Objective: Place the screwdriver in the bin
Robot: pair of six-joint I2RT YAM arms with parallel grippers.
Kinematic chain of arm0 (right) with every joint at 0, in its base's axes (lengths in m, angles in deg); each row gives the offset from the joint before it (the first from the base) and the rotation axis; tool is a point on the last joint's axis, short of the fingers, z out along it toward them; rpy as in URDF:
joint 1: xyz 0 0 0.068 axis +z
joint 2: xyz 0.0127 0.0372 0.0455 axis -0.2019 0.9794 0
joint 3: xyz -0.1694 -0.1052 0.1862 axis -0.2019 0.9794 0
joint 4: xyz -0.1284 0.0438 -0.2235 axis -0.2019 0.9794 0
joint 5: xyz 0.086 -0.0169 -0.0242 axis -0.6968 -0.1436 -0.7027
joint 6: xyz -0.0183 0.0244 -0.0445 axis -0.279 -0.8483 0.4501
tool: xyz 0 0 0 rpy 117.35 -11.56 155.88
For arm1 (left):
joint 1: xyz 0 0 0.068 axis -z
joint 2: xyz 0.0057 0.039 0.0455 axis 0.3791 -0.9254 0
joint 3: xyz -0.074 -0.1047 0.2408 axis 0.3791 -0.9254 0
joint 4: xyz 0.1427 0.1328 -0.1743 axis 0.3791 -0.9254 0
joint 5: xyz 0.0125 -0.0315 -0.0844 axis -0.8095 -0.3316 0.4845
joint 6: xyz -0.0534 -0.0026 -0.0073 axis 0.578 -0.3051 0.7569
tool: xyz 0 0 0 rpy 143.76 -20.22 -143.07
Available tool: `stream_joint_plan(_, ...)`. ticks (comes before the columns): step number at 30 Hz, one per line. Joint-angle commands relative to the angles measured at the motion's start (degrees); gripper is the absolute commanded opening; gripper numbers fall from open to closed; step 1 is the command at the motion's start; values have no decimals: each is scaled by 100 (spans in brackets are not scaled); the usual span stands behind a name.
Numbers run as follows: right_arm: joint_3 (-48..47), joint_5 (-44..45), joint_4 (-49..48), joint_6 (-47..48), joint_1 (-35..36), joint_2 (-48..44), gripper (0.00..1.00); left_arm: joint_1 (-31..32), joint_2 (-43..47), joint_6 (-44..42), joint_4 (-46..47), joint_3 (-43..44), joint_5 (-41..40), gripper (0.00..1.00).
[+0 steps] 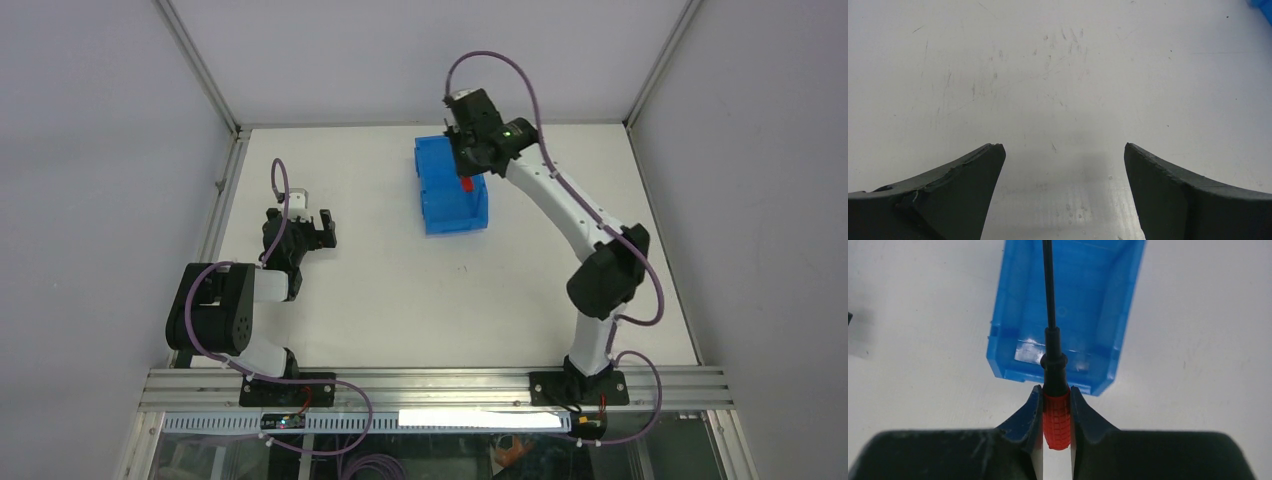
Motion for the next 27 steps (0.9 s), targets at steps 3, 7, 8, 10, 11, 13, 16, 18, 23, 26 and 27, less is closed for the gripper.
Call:
stream_joint_plan(3,-1143,-2,-44,1168,271,1328,3,55,122,104,161,26,46,99)
stream_joint_plan(7,-1376,171,-70,1237,280,1906,5,51,125,104,161,26,40,99)
stream_joint_plan(8,-1371,193,-88,1279,282,1992,6,54,120,104,170,26,35,99)
stream_joint_plan(10,-1354,320,-110,1316,284,2194,6,54,127,104,161,26,34,99)
stream_joint_plan(11,-1351,407,-117,1314,280,2282,6,50,127,104,161,30,42,99)
stream_joint_plan(13,-1306,559,-150,1307,282,2454,9,57,125,104,161,26,39,99)
stream_joint_plan(16,-1288,929,-183,1224,283,2697,16,53,124,104,161,26,40,99)
stream_joint_plan(18,-1262,1082,-200,1159,282,2791,28,52,122,104,161,26,44,99)
stream_joint_plan(23,-1190,1045,-275,1106,284,2768,45,50,127,104,161,26,44,99)
stream_joint_plan(26,-1201,1049,-298,1012,284,2565,52,54,124,104,161,26,42,99)
stream_joint_plan(27,-1201,1030,-310,956,280,2447,55,55,129,104,161,26,36,99)
